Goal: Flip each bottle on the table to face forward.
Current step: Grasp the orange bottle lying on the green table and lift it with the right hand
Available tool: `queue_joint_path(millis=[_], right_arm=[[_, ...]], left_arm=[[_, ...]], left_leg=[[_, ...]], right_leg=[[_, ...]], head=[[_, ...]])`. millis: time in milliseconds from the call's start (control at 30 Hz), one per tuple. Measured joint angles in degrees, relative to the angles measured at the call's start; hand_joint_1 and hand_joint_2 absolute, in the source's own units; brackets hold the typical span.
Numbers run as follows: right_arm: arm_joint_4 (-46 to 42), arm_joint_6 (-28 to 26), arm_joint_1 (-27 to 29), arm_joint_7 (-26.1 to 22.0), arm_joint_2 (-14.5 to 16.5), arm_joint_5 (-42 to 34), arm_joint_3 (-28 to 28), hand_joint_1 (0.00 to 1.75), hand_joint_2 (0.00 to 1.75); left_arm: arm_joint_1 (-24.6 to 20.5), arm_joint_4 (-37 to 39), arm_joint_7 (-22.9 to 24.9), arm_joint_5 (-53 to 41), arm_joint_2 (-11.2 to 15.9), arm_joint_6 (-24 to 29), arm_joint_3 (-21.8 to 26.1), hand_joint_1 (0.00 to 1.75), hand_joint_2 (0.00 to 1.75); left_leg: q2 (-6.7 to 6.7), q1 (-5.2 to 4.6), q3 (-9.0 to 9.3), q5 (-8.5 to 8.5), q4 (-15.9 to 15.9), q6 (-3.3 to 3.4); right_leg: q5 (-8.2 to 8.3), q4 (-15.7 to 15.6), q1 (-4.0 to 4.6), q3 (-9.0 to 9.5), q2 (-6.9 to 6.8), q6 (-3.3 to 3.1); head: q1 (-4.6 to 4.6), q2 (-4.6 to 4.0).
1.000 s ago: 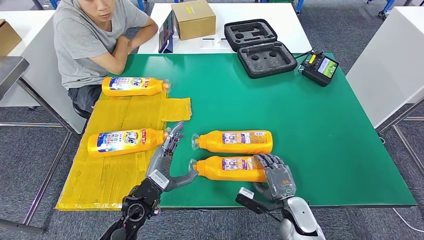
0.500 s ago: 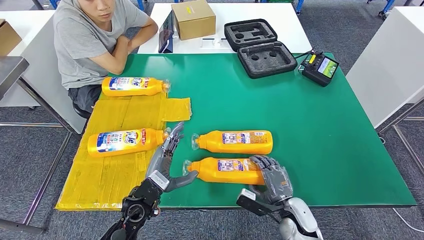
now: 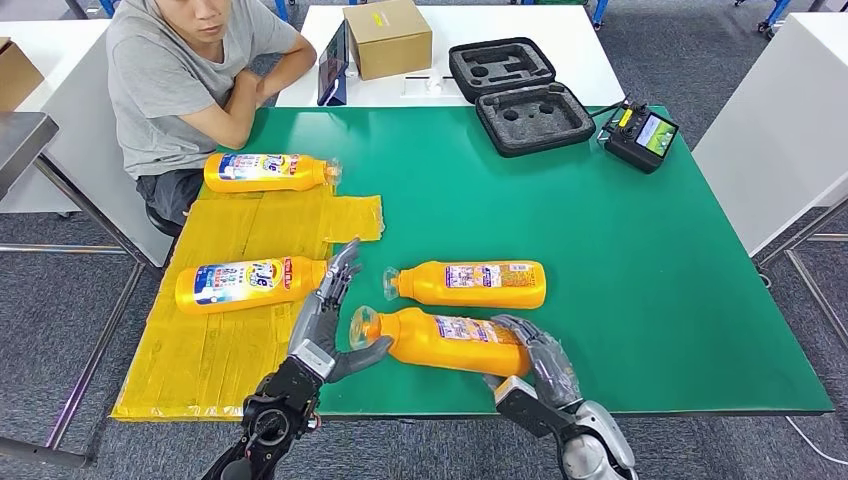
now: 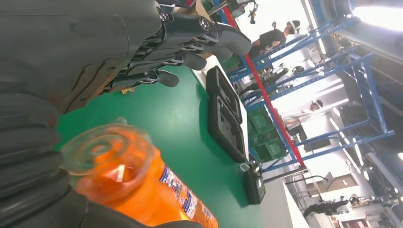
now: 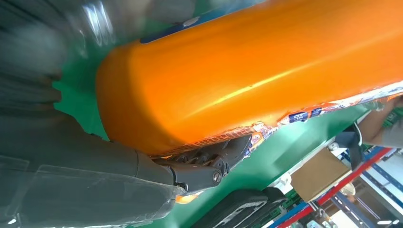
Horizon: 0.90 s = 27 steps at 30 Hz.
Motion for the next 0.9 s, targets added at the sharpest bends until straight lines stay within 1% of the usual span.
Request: queue_joint_path(millis=[100,233,300,433,567,667,900], right_arm=[[0.0,0.0,0.0,0.0,0.0,-0.6,0.0,1.75,1.75],[0.0,0.2,0.0,0.0,0.0,-1.1,0.0,1.75,1.75],[0.0,0.3,0.0,0.0,0.0,-1.2,0.0,1.75,1.75],[0.0,0.3,0.0,0.0,0.1,-1.2,0.0,1.75,1.75],[0.0,0.4,0.0,0.0,0.2,-1.2,-0.1,1.75,1.75],[-0.2,0.3,0.1,0.0,0.2,-1.3,-0.1,1.75,1.75],[-2.1,-1.1,0.6,-0.1,0.4,-3.9,0.1,1.75,1.75]], left_arm=[[0.2,-0.8,0.0,0.2,0.0,1.3,-0.1,0.00,1.75],[0.6,-4.5,0.0,0.4,0.5,6.4,-1.1,0.00,1.75],[0.7,-6.6,0.0,0.7,0.9,7.9,-1.8,0.00,1.75],[0.9,-9.3,0.0,1.1,1.5,8.5,-2.9,0.00,1.75],[1.4,-12.9,0.0,2.3,2.3,10.6,-4.3,0.00,1.75],[1.6,-15.5,0.0,3.1,2.7,10.2,-5.3,0.00,1.75],[2.3,-15.7,0.0,4.6,2.9,9.5,-5.3,0.00,1.75]], left_leg=[[0.00,0.00,-0.01,0.00,0.0,0.00],[-0.01,0.00,-0.02,0.00,0.0,0.00],[-0.01,0.00,-0.02,0.00,0.0,0.00],[-0.01,0.00,-0.03,0.00,0.0,0.00],[-0.01,0.00,-0.04,0.00,0.0,0.00],[-0.04,0.00,-0.04,0.00,0.0,0.00],[-0.10,0.00,-0.06,0.00,0.0,0.00]], right_leg=[[0.00,0.0,0.00,-0.01,0.00,0.00],[0.00,0.0,0.01,-0.01,0.00,0.00],[0.00,0.0,0.01,-0.01,-0.01,0.00],[0.00,0.0,0.01,-0.02,-0.01,0.00],[0.00,0.0,0.00,-0.02,-0.01,0.00],[0.00,0.0,0.00,-0.03,-0.03,0.00],[0.00,0.0,0.00,-0.05,-0.06,0.00]], head=[[0.00,0.00],[0.00,0.00],[0.00,0.00],[0.00,0.00],[0.00,0.00],[0.00,0.00],[0.00,0.00]])
